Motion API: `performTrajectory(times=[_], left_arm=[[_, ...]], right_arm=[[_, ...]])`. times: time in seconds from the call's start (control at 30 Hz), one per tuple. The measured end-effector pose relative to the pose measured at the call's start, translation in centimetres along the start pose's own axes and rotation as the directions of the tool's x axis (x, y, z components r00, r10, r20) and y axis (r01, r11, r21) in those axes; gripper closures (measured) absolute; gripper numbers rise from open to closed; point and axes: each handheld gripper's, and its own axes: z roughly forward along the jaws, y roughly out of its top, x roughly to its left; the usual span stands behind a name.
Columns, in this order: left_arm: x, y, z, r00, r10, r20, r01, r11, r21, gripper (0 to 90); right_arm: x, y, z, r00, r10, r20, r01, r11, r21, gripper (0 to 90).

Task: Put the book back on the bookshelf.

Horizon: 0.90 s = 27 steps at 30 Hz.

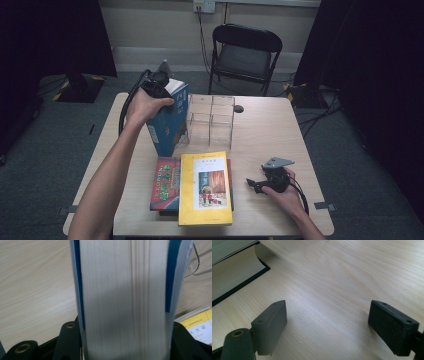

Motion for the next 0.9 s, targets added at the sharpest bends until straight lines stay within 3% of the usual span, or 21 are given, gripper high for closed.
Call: performTrajectory(times=[0.27, 0.53, 0.67, 0.9], left_arm=[[0.0, 0.1, 0.4, 0.9998, -0.006, -0.019, 0.007, 0.9992, 0.040, 54.6], [-0.1, 0.6, 0.2, 0.9993, -0.034, -0.013, 0.035, 0.9970, 0.070, 61.5], [-0.9, 1.3, 0.1, 0.9995, -0.008, -0.030, 0.011, 0.9947, 0.102, 61.7], [-0.9, 2.0, 0.0, 0.9993, -0.025, -0.027, 0.027, 0.9951, 0.095, 61.7]], right_arm=[[0.0, 0.0, 0.0, 1.0000, -0.002, 0.000, 0.002, 1.000, -0.001, 15.1], [0.0, 0.0, 0.0, 1.0000, -0.002, -0.002, 0.002, 1.000, 0.000, 15.1], [0.0, 0.0, 0.0, 1.0000, -0.001, -0.003, 0.001, 1.000, 0.000, 15.1], [0.0, 0.0, 0.0, 1.0000, -0.004, -0.003, 0.004, 1.000, -0.001, 15.1]])
